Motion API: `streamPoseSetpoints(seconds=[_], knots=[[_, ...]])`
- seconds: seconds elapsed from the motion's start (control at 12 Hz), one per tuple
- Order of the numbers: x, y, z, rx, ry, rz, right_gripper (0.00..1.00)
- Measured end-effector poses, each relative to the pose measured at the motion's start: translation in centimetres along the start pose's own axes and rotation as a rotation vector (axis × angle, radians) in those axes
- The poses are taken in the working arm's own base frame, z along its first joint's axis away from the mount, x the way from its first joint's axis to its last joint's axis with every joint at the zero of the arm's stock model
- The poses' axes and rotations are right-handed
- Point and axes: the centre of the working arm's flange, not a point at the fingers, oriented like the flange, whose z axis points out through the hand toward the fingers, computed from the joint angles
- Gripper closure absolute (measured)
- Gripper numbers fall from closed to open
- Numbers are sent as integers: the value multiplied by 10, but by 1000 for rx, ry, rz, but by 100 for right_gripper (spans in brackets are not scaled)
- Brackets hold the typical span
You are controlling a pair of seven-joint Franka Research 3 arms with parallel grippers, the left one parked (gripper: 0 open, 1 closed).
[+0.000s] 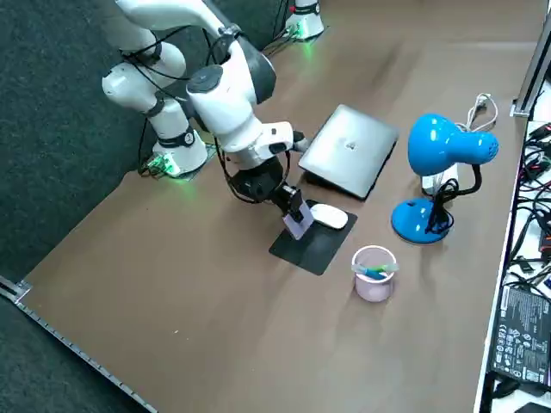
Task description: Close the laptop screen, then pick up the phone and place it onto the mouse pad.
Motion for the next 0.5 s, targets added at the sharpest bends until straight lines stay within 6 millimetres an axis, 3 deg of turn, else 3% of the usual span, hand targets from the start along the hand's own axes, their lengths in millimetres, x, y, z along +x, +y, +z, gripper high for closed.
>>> streamPoseSetpoints(seconds=[0.5], knots=[[17, 30, 42, -29, -16, 13, 77]])
